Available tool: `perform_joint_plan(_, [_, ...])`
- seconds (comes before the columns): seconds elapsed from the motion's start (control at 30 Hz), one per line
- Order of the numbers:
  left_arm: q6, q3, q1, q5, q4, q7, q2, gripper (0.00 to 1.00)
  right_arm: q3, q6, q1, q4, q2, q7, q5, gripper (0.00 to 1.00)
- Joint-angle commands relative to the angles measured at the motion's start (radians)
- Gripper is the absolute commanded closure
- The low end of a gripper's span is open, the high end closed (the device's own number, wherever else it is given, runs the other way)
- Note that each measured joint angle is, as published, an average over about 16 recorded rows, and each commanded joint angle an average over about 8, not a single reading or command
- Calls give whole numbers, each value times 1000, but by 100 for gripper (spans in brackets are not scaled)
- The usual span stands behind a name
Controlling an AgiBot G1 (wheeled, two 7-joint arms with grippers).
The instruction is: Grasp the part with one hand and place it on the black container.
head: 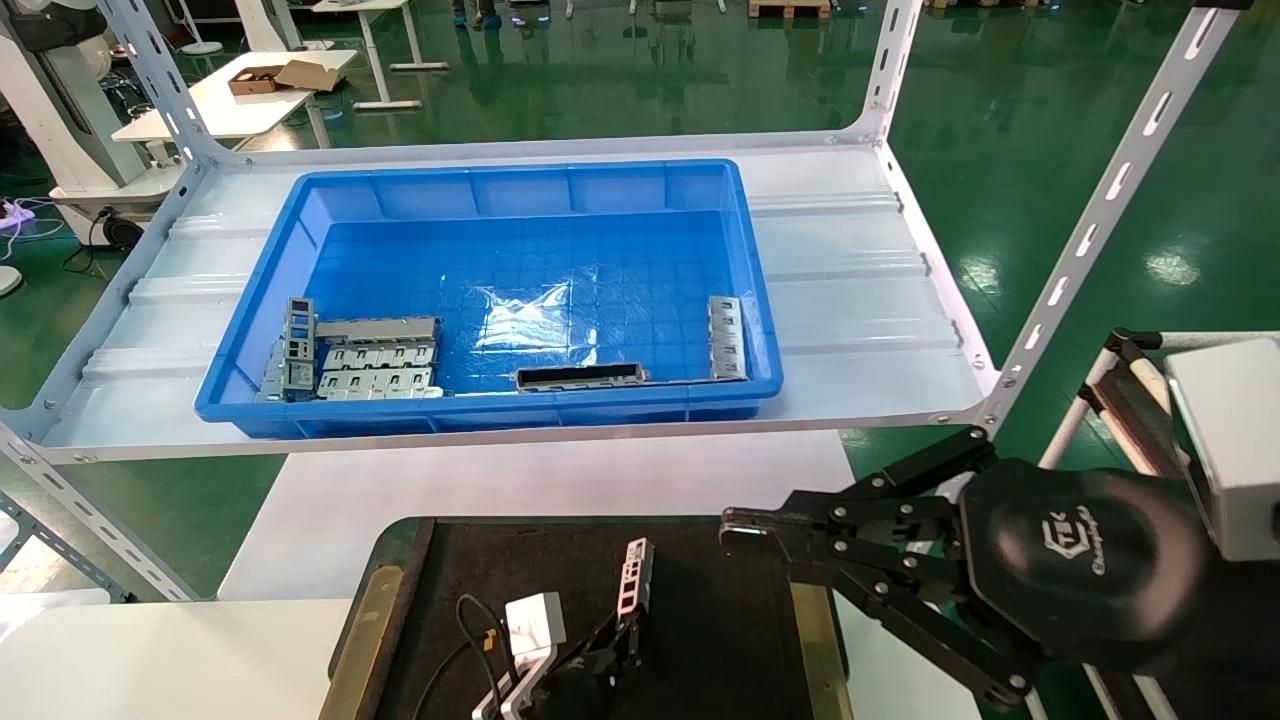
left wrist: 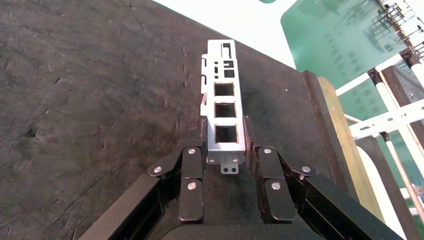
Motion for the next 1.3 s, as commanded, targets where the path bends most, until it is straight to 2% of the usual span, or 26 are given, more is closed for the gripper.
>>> perform_joint_plan(0.03, [-1,9,-4,12,10,-19,0,0,0,0,0,0,0,0,0,0])
perform_joint_plan(0.5, [-42,77,-33,114,26,-170,-5,0,-1,0,0,0,0,0,1,0])
perform_joint_plan(0.7, [-32,90,-43,199,-12,-224,-44,0,-1,1,0,0,0,-1,1,0])
perform_joint_plan(0.97, [48,92,-23,323,-192,-297,-214,0,-2,1,0,0,1,-1,1,0])
perform_joint_plan(1.13, [118,85,-3,362,-320,-340,-347,0,-2,1,0,0,1,-1,1,0])
perform_joint_plan(1.3, [183,76,2,390,-382,-361,-450,0,-2,1,0,0,1,-1,1,0])
